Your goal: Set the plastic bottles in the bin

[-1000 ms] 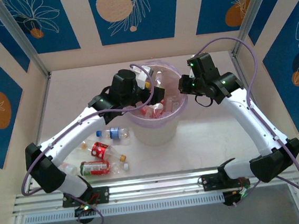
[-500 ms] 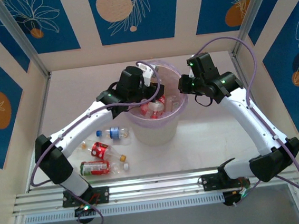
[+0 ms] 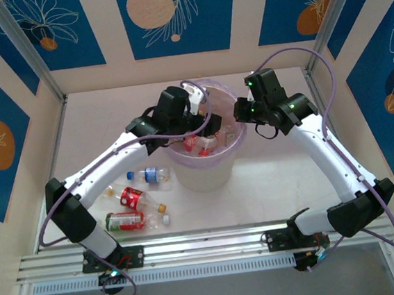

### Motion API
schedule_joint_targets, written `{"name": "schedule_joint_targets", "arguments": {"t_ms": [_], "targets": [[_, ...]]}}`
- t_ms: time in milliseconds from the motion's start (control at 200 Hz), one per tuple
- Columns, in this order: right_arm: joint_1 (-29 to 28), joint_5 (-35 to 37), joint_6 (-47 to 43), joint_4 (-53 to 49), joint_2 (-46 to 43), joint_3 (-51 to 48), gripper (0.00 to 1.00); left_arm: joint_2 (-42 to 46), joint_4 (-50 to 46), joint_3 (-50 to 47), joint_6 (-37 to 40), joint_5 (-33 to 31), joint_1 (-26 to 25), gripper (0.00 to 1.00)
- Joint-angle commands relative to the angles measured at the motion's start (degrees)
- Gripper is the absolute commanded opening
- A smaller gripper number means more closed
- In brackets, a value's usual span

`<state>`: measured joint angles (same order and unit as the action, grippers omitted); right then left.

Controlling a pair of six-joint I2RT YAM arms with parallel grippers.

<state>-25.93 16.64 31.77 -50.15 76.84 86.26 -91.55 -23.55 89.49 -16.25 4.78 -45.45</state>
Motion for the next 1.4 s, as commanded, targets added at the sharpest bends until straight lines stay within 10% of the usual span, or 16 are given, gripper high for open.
{"name": "schedule_joint_targets", "arguments": {"t_ms": [0, 200, 585, 765, 1396], "targets": [[-0.8, -0.2, -0.3, -0.7, 1.1, 1.8, 0.17, 5.9, -3.7, 4.3, 1.6, -4.3, 0.2, 0.80], [-0.8, 0.0, -0.8, -0.9, 1.0, 2.2, 0.17, 13.1, -15.2, 3.8, -5.1, -9.6, 6.3, 0.89], [-0.6, 0.0, -2.0, -1.5, 1.2, 3.1, 0.17, 25.5, -18.6, -23.1, -30.5, 4.9, 31.4, 0.90], [-0.6, -0.3, -1.9, -1.6, 1.2, 2.7, 0.17, 25.5, -16.3, -33.4, -45.8, 1.1, 31.2, 0.95], [-1.8, 1.6, -1.9, -1.3, 1.6, 2.5, 0.17, 16.9, -17.3, -36.8, -63.4, -11.3, 23.1, 0.92]]}}
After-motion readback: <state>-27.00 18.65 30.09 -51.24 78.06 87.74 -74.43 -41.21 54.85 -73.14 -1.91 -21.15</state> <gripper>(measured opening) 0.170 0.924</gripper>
